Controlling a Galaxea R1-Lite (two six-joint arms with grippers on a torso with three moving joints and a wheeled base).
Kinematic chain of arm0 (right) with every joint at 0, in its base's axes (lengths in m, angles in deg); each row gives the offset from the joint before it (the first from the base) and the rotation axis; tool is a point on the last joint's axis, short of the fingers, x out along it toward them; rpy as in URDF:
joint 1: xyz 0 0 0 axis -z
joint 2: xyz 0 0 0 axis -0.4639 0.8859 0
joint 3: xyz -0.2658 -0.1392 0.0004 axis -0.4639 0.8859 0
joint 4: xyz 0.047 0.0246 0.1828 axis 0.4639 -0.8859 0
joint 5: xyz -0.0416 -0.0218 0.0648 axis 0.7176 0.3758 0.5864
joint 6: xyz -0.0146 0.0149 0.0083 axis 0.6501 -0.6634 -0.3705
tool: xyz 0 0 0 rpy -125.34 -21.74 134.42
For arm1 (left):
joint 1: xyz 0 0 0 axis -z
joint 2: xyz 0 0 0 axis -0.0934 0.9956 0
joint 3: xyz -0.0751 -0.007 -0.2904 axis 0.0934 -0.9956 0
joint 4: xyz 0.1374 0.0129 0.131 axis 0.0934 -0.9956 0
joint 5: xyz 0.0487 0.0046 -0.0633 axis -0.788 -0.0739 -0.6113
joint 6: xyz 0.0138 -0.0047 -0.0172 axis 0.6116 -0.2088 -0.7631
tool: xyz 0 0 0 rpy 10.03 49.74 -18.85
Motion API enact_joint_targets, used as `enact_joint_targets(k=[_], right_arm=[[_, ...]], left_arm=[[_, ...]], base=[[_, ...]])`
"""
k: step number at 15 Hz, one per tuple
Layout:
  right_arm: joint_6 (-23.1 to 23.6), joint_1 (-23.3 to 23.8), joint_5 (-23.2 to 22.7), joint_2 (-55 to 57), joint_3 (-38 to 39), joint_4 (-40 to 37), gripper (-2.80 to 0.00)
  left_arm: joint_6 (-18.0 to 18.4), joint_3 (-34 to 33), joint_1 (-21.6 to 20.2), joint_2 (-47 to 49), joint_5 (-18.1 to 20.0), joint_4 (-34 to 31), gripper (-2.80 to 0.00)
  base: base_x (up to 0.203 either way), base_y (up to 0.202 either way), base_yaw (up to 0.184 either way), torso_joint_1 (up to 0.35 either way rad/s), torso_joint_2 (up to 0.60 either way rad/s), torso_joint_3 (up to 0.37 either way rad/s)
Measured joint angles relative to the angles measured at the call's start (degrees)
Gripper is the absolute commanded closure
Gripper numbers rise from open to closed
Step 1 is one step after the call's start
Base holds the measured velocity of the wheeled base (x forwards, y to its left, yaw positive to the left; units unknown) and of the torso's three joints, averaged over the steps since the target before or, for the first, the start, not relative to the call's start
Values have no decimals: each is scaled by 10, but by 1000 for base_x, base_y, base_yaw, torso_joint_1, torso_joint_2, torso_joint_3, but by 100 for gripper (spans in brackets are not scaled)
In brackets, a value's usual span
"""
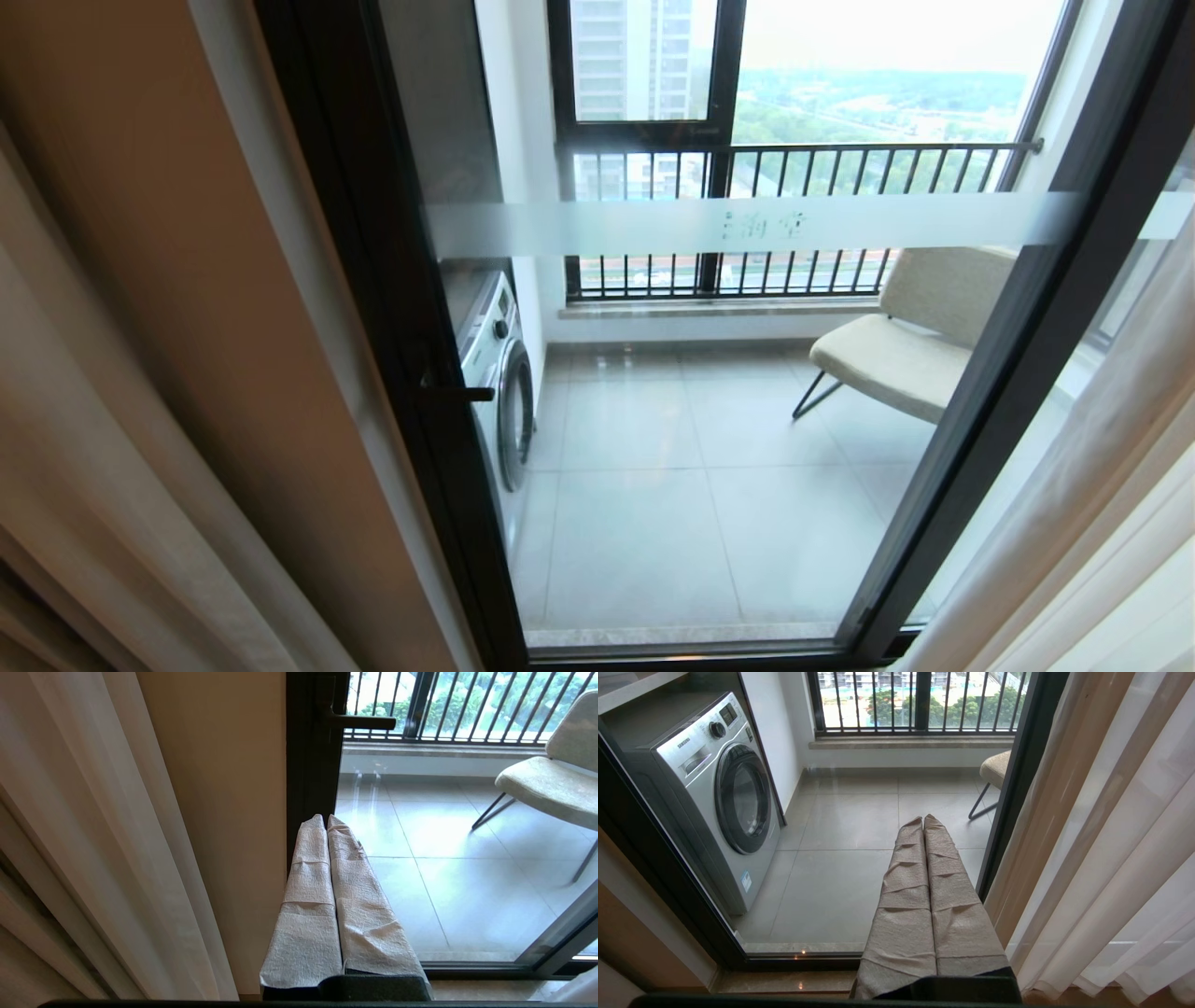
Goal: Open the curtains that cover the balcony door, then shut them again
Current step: Pull the inner curtains open on both sides
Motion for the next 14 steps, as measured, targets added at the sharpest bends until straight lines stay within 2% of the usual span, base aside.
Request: enact_joint_targets(k=[14], right_arm=[[0, 0, 0, 0, 0, 0, 0]], left_arm=[[-1, 0, 0, 0, 0, -1, 0]], base=[[0, 0, 0, 0, 0, 0]])
